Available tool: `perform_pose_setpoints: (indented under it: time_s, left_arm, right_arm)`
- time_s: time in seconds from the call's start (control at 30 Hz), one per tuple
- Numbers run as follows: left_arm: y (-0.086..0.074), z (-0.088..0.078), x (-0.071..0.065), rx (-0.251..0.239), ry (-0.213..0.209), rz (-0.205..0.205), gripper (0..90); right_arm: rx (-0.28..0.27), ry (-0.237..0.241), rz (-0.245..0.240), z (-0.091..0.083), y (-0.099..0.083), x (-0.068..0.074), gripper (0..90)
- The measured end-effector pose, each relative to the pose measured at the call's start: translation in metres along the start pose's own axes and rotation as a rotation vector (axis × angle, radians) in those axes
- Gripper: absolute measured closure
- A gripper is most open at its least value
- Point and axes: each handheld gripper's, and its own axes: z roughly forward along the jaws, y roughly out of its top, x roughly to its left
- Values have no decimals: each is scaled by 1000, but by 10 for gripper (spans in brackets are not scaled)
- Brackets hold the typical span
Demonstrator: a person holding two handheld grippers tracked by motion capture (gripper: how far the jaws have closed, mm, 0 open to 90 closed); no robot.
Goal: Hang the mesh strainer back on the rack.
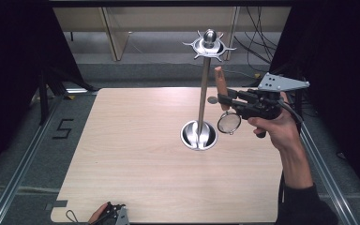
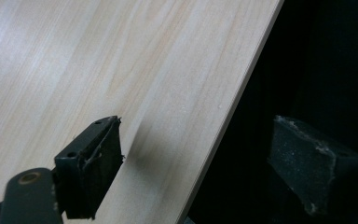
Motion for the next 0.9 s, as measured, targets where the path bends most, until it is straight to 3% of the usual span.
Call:
perform_pose_setpoints:
  time_s: [0.07, 0.4, 0.5, 0.53, 0.6, 0.9]
  left_arm:
    - [0, -1, 0, 3, 11, 0, 165]
    - [0, -1, -1, 3, 9, -2, 165]
    - [0, -1, 0, 14, 8, 9, 164]
    - [0, -1, -1, 4, 11, -1, 165]
    - [0, -1, -1, 5, 11, 1, 165]
    - [0, -1, -1, 5, 10, 1, 164]
  right_arm:
    - [-8, -7, -24, 0, 3, -4, 714]
    - [-28, -38, 35, 1, 10, -15, 714]
    - [-37, -35, 22, 3, 11, -18, 714]
    - [-28, -30, 44, 3, 10, -17, 714]
    - [-25, -33, 32, 5, 11, -19, 713]
    - [-1, -32, 62, 11, 11, -23, 714]
